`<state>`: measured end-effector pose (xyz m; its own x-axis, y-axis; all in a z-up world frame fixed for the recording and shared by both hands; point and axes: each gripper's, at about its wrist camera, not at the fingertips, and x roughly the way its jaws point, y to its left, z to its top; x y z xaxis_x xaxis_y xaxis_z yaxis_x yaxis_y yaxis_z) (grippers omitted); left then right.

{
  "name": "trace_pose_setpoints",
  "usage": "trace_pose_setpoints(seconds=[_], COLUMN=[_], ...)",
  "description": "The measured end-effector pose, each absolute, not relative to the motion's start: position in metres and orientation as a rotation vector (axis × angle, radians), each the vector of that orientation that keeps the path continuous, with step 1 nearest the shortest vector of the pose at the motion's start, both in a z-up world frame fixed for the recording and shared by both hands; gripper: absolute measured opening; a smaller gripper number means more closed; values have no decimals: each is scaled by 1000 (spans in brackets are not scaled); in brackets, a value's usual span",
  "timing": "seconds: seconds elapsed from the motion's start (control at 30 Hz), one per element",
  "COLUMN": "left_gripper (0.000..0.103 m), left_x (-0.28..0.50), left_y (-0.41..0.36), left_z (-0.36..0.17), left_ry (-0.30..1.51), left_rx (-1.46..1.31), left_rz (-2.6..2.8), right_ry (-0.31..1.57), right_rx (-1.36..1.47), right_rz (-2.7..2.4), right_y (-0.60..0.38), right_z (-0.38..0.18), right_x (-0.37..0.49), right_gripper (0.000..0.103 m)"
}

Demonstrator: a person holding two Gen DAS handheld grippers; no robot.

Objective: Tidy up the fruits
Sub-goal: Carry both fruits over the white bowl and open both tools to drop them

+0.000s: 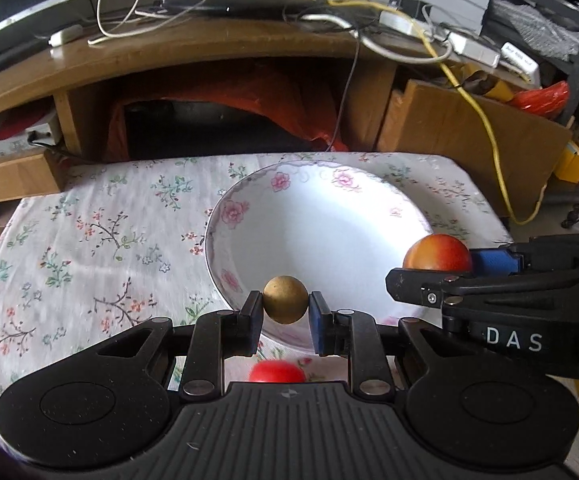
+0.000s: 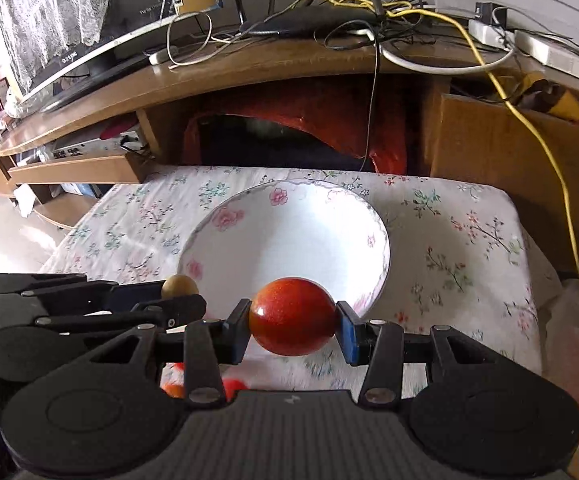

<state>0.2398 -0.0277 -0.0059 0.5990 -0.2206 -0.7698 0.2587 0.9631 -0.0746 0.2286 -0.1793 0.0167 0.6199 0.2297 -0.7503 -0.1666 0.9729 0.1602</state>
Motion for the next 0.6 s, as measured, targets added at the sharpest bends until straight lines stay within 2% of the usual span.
trace_pose_setpoints(seconds=[0.6], left_gripper=[32], left_x=[253], left_y=[-36], left_z=[-19], left_ry=[890], left_rx=[113], left_rz=[-251], right_ry=[911], right_rx=[83], right_rz=[241], right_y=[-181], right_z=[-17], right_x=[264], right_gripper=[44])
